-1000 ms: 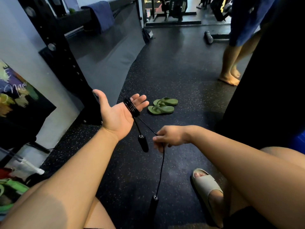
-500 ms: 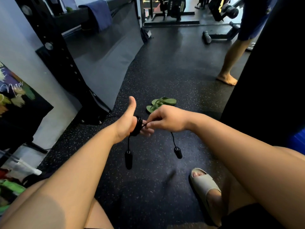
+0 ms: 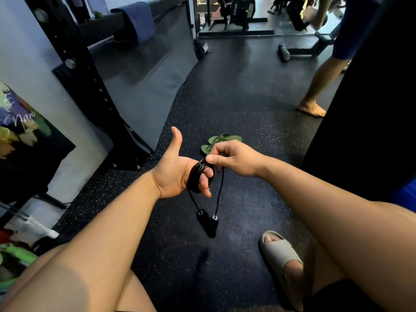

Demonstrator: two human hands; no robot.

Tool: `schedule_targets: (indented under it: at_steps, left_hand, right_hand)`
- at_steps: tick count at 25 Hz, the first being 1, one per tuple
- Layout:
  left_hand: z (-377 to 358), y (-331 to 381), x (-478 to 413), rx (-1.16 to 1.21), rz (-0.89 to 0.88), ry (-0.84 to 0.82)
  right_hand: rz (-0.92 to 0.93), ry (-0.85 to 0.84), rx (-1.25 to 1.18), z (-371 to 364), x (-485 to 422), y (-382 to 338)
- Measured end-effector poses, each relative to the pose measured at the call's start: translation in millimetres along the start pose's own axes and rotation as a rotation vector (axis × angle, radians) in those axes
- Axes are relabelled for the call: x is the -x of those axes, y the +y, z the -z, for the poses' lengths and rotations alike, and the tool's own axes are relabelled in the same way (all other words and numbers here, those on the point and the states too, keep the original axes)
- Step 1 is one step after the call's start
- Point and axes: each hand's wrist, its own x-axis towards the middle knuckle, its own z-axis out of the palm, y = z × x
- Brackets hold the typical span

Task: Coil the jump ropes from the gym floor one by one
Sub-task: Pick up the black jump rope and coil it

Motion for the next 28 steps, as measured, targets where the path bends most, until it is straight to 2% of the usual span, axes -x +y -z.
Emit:
schedule_targets:
  at_steps: [2,5,8,11,15,18,22,28]
  left_hand:
    - [0,0,1,0.057,-0.043,0.002]
    - [-2,3,4,0.139,-0.127,0.046]
    - [2,9,9,0.356,-0.276,0.141]
    - [6,12,12,0.553,-0.451,0.227]
    - [1,11,5,0.58,-0.585,0.352]
    - [7,7,-2,0.496,-0.563,0.478]
    - [16,3,-8,0.25,-0.4,0.615]
    - [16,5,-16,-0.072,-0.163,0.584]
  right_hand:
    - [-0.044,0.012,-0.092,-12,0,3]
    - [-0.13,-0.062,-0.229,-29,1,13]
    - [-0.231,-0.095,-0.304,-41,6,17]
    - [-0.251,-0.182,-0.237,-56,11,17]
    - [-0.257,-0.243,-0.099,-57,10,12]
    - [-0.172,-0.235,0.106,-49,8,4]
    - [-0.057,-0.187,0.243,-38,6,-16]
    - [0.006,-0.043,0.267,-20,7,-36]
